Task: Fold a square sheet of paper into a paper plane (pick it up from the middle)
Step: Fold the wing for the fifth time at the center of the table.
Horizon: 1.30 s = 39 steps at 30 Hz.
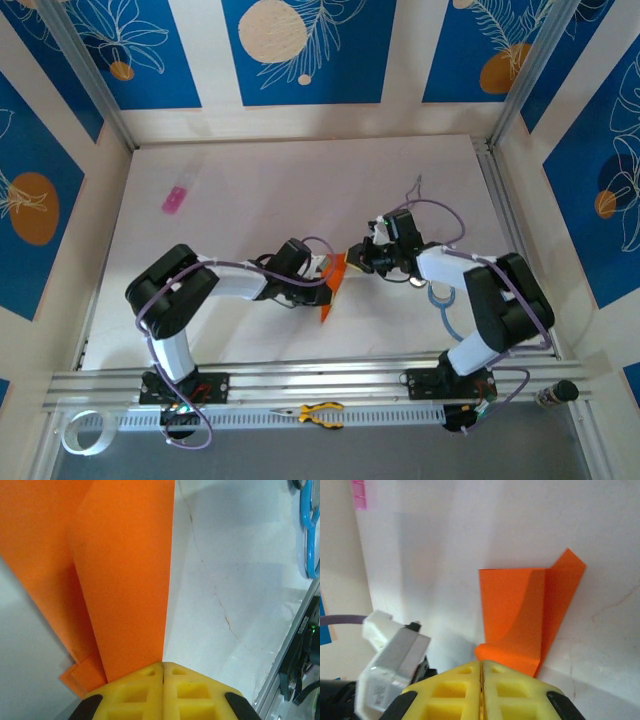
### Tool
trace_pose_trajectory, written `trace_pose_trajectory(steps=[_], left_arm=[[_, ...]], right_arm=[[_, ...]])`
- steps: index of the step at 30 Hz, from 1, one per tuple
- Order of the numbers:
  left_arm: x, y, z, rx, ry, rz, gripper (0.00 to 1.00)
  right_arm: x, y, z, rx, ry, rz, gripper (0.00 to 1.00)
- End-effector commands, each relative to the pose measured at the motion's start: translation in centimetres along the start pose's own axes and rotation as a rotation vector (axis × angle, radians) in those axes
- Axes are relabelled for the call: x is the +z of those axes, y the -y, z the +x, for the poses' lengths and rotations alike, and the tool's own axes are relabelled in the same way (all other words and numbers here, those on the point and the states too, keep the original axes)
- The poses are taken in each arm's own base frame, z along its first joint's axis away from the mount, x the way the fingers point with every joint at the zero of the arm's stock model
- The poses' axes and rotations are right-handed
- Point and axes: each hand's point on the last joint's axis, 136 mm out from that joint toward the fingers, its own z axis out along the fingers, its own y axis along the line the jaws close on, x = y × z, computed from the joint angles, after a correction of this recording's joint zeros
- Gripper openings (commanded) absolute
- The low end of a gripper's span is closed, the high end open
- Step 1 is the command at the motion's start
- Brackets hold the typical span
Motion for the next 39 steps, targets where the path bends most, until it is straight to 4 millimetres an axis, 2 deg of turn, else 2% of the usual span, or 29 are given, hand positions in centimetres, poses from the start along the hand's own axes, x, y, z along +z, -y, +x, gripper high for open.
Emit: trace_pose_trajectory(steps=[1, 7, 15, 20, 24, 39], left_arm=[[0.3, -3.3, 4.9, -0.038, -0.159, -0.096, 0.0], [0.3, -3.5, 5.1, -0.02, -0.176, -0.106, 0.0], [0.1, -3.6, 5.1, -0.019, -0.176, -0.117, 0.0], [0.1, -3.9, 5.2, -0.018, -0.185, -0.133, 0.0], [0.0, -4.2, 5.4, -0.018, -0.191, -0.148, 0.0], [0.1, -4.6, 4.7, -0.031, -0.16, -0.181, 0.0]], right_arm=[[0.0, 0.4, 2.5, -0.038, -0.065, -0.01, 0.09], [1.8, 0.4, 4.9, -0.118, -0.136, 0.013, 0.06], [3.9, 0.5, 4.7, -0.138, -0.166, 0.027, 0.05], [4.4, 2.6, 3.3, -0.09, -0.127, 0.079, 0.05], [4.0, 4.1, 1.4, -0.04, -0.075, 0.111, 0.05], [3.1, 6.8, -3.9, 0.069, 0.047, 0.183, 0.06]])
